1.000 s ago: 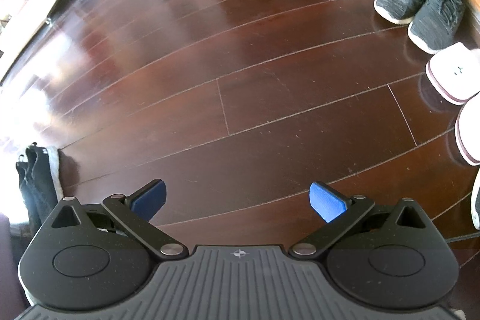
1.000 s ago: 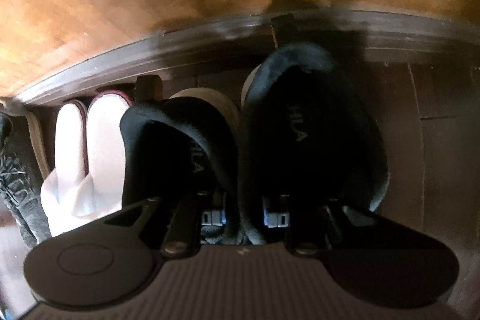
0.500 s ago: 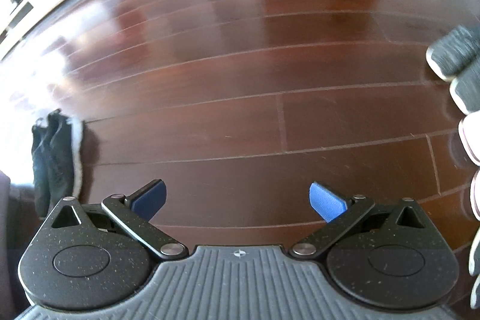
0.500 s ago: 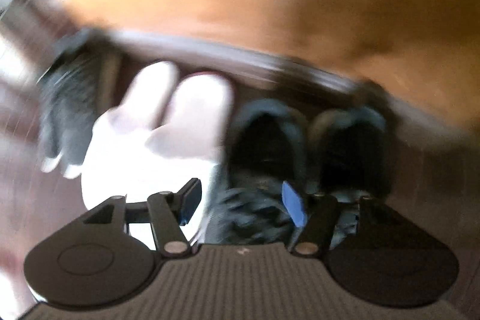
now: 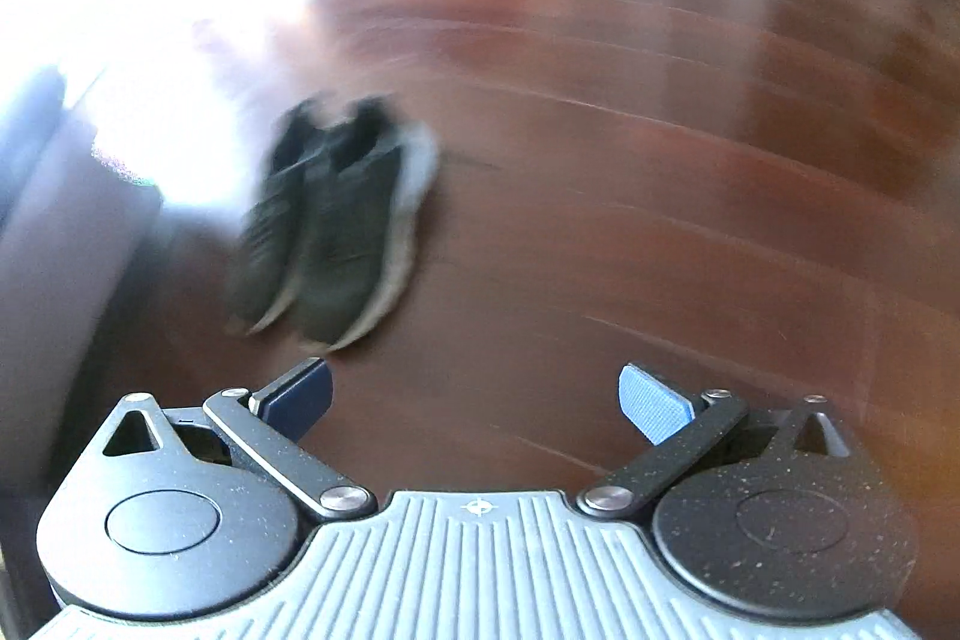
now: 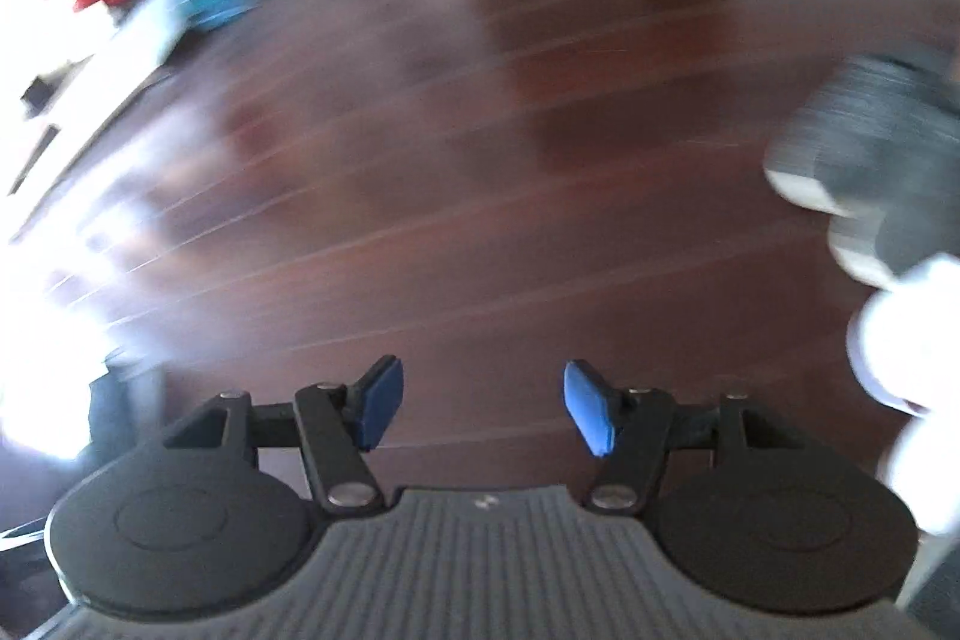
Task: Organize scattered shoes
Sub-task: 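Move the right tool down to the last black sneaker pair's heels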
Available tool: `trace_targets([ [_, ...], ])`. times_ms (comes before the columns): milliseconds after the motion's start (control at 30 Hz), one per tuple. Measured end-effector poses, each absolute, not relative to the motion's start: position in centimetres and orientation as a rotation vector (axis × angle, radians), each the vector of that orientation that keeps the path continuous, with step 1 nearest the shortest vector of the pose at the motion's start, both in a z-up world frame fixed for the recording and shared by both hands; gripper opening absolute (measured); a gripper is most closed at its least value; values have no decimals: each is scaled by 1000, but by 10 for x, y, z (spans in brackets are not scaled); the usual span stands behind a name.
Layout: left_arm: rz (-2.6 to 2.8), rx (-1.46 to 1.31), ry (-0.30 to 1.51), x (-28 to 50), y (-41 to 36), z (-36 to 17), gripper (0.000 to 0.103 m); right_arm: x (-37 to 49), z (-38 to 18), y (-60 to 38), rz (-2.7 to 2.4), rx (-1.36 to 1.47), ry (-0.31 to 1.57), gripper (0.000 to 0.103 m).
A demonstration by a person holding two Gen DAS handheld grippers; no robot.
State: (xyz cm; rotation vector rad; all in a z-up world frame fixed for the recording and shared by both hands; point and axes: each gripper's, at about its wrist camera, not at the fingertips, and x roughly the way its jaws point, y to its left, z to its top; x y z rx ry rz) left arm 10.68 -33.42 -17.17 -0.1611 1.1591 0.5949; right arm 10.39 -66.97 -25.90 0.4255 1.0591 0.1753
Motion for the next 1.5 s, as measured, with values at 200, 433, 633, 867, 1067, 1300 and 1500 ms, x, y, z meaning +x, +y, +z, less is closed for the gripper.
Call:
trace_targets([
  [200, 740, -287, 1161, 103, -273, -171, 103, 166, -262, -511, 510, 471, 1116, 63],
  [433, 901, -445, 1161, 98, -203, -173, 103, 217, -272, -353, 766, 371, 1150, 63],
  [633, 1007, -547, 1175, 83, -161, -184, 103, 237, -298, -240, 913, 208, 1203, 63],
  [867, 1092, -618, 1180, 67, -126, -198, 103, 238, -343, -148, 902, 170, 1331, 63],
  [1067, 1169, -700, 1188, 50, -102, -207, 103, 243, -375, -80, 798, 117, 1378, 63],
  [1300, 1199, -732, 1188, 45, -87, -212, 103, 242, -405, -44, 657, 3, 1425, 63],
  [1500, 1201, -772, 1188, 46, -83, -219, 103, 240, -421, -33, 574, -58, 1441, 66],
])
